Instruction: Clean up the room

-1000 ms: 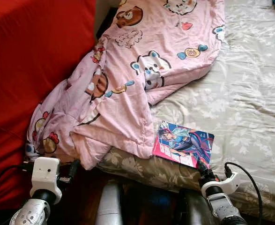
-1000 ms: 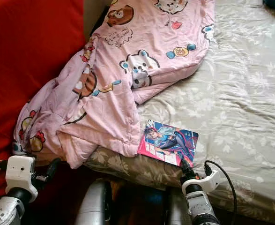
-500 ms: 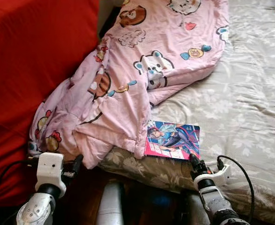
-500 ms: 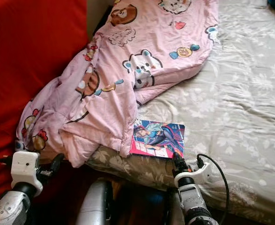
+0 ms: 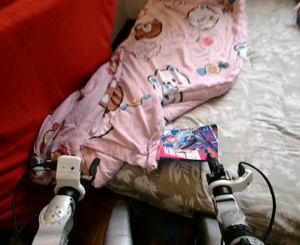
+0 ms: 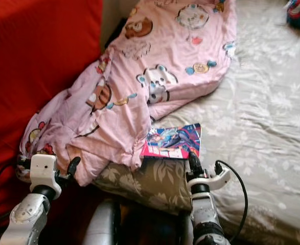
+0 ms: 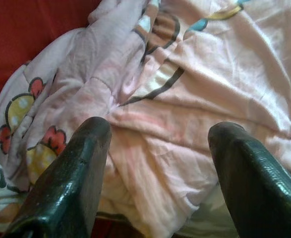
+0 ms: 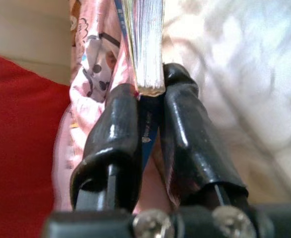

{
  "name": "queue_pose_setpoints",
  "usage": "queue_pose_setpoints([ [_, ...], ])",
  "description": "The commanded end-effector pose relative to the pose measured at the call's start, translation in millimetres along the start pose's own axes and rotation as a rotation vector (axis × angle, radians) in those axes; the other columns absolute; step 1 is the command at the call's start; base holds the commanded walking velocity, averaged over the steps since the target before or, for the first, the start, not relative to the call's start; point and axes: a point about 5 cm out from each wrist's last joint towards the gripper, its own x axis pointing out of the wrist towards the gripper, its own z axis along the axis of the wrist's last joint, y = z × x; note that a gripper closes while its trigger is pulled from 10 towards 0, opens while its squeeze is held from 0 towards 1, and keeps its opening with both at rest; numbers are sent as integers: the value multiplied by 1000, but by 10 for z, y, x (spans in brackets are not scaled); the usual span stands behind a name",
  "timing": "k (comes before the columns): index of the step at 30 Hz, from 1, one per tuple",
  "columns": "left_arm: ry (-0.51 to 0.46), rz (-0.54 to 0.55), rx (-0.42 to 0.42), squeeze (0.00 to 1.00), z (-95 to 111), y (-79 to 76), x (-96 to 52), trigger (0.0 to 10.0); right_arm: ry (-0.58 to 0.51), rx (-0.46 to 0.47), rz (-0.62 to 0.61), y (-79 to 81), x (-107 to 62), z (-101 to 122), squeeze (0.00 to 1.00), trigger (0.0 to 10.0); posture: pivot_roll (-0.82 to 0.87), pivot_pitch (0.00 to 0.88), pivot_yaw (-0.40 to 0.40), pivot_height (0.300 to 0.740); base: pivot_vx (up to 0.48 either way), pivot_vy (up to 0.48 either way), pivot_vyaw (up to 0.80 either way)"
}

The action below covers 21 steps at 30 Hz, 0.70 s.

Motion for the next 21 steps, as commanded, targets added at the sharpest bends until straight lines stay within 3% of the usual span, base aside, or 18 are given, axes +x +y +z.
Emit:
queue_pose_setpoints([
  [1, 23, 28, 15, 0, -91, 37, 5, 10000, -74, -145, -7, 44, 6, 151, 0, 0, 132, 42, 25, 632, 0, 0, 0],
  [2, 24, 38, 6, 0, -126, 24, 30, 10000, -115, -256, -31, 56, -15, 264, 0, 0, 119, 28, 18, 632, 0, 0, 0],
  [3, 24, 38, 6, 0, -126, 24, 30, 10000, -115, -256, -31, 56, -15, 264, 0, 0, 119, 28, 18, 632, 0, 0, 0],
  [4, 25, 44, 0, 0, -148, 16, 42, 10000, -143, -320, -46, 66, -33, 334, 0, 0, 119, 28, 18, 632, 0, 0, 0],
  [5, 27, 49, -5, 0, -169, 5, 50, 10000, -147, -401, -40, 85, -53, 381, 0, 2980, 103, 14, 12, 632, 0, 0, 0],
  [6, 31, 59, -18, 0, -194, -4, 50, 10000, -141, -477, -25, 115, -79, 407, 0, 10000, 92, 1, 5, 632, 0, 0, 0],
  [8, 42, 77, -38, 0, -244, -11, 44, 10000, -132, -589, 2, 176, -136, 437, 0, 10000, 84, 0, -1, 632, 0, 0, 0],
  [17, 130, 117, -59, 0, -579, -3, 2, 10000, -77, -766, -10, 210, -243, 410, 0, 10000, 57, 0, -24, 632, 0, 0, 0],
  [21, 241, 125, -60, 0, -862, 25, -114, 10000, -4, -813, 15, 212, -279, 324, 0, 10000, 37, 0, -35, 657, 0, 0, 0],
])
